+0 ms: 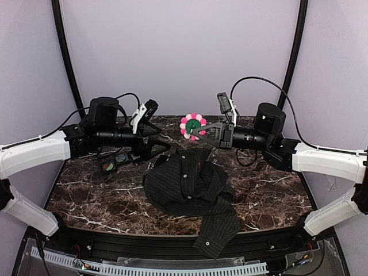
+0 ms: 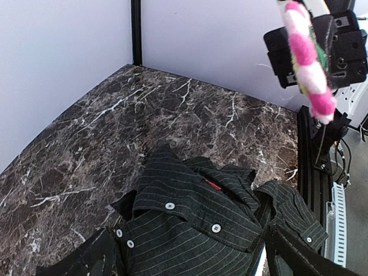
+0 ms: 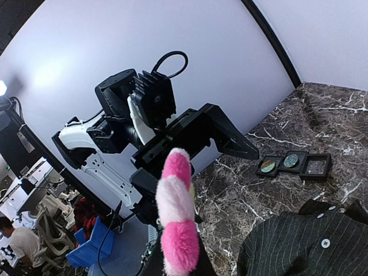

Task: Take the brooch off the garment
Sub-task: Close the brooch.

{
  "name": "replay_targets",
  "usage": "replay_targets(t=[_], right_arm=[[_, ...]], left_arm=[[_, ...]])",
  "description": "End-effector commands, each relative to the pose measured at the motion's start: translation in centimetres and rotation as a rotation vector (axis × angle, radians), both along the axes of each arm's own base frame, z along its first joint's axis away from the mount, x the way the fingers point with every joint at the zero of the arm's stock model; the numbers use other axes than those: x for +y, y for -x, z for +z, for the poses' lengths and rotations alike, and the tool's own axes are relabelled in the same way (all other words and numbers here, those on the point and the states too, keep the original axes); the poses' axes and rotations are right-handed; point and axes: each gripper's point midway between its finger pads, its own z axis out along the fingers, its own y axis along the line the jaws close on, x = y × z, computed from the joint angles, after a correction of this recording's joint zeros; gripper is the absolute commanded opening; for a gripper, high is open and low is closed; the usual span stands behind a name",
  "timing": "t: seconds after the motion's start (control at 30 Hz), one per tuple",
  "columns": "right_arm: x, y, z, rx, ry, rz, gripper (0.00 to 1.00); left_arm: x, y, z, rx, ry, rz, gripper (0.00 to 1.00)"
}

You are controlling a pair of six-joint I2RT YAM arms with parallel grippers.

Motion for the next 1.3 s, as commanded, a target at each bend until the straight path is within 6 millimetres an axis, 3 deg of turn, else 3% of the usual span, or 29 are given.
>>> replay_targets(t=[0.0, 0.27, 0.8, 1.1, 1.27], right_arm=[[1.1, 0.9, 1.5, -0.015, -0.067, 0.073, 0.0], [1.9, 1.1, 0.8, 0.004, -0.061, 0.098, 0.0], [3.0, 1.6, 0.5, 0.006, -0.047, 0.123, 0.0], [3.1, 0.7, -0.5, 0.032, -0.029, 0.08, 0.0], [3.0, 0.7, -0.7, 0.036, -0.026, 0.074, 0.0]], left_arm=[[-1.3, 1.3, 1.3, -0.032, 0.09, -0.062, 0.92], [-2.9, 2.8, 0.8, 0.012, 0.113, -0.134, 0.92], [-4.3, 2.2, -0.1, 0.096, 0.124, -0.115, 0.92], [-5.2, 5.9, 1.2, 0.168, 0.22, -0.335, 0.92], [-5.4, 6.5, 1.6, 0.201, 0.252, -0.372, 0.92]])
